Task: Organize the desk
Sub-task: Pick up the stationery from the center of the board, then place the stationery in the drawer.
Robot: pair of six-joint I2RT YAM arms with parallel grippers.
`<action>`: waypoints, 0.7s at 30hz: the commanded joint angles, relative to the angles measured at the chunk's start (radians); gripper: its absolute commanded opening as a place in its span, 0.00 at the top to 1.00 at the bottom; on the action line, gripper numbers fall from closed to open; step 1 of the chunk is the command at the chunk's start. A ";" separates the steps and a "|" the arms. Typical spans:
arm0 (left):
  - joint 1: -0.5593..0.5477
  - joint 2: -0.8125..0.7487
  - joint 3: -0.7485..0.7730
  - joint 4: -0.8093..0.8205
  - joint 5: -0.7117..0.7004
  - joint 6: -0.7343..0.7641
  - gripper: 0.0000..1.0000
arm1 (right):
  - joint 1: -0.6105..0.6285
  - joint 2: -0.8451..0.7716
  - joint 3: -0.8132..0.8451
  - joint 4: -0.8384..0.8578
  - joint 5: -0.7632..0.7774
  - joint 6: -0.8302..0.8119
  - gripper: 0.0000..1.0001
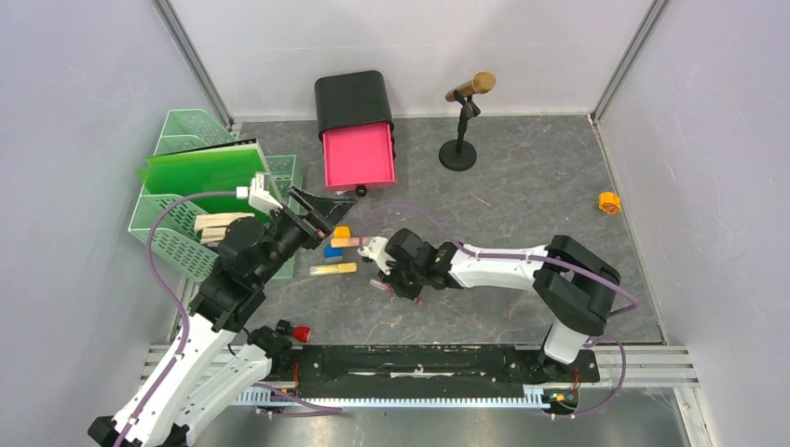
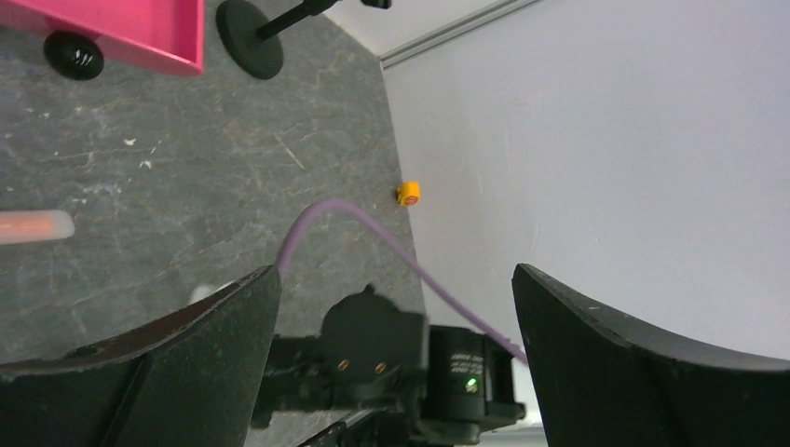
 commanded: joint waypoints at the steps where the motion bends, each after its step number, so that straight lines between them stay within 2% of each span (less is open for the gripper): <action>1: 0.002 -0.006 -0.009 -0.092 -0.021 -0.012 0.00 | -0.060 -0.088 -0.018 0.055 -0.042 0.044 1.00; 7: 0.002 -0.002 -0.015 -0.248 -0.071 0.048 0.00 | -0.115 -0.153 -0.028 0.057 -0.029 0.035 1.00; 13: 0.002 0.014 0.030 -0.420 -0.159 0.220 0.00 | -0.150 -0.194 -0.045 0.060 -0.014 0.026 1.00; 21: 0.002 0.055 0.079 -0.498 -0.228 0.416 0.00 | -0.174 -0.257 -0.049 0.063 0.050 0.035 1.00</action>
